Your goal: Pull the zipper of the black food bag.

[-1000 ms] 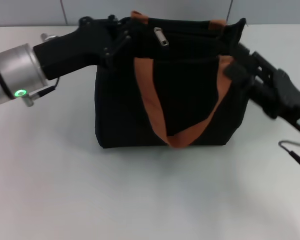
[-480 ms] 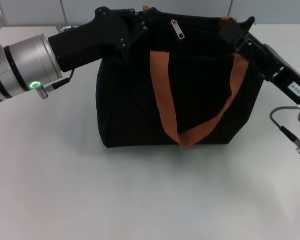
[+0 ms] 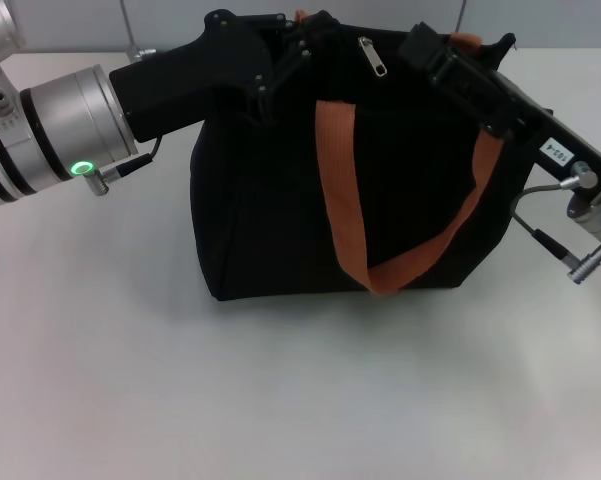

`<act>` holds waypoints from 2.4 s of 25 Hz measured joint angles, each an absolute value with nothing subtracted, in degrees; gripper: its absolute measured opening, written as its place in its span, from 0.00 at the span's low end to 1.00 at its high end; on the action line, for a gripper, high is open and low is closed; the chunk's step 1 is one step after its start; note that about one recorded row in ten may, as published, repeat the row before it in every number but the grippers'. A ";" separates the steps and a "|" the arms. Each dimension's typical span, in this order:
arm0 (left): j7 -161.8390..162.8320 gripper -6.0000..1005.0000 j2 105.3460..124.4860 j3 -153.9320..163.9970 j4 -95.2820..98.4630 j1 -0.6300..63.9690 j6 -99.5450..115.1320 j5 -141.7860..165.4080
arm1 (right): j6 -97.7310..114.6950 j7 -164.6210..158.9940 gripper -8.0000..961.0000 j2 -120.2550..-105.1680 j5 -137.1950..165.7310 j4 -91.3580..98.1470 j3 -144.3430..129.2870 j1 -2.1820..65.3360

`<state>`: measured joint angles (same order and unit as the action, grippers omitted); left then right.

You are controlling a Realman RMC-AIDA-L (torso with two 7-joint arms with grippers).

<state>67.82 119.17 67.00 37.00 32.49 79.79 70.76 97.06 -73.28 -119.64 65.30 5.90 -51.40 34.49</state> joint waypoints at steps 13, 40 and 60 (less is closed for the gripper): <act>67.77 0.08 119.17 67.00 36.59 33.63 79.57 70.74 | 94.67 -74.97 0.61 -119.79 65.46 5.80 -52.18 35.05; 67.76 0.08 119.18 67.67 36.47 33.93 79.52 70.51 | 91.58 -76.58 0.39 -119.90 64.92 4.92 -55.28 37.18; 67.47 0.08 119.18 69.35 36.47 33.23 79.51 68.44 | 92.03 -78.47 0.02 -119.88 64.93 5.35 -55.31 36.67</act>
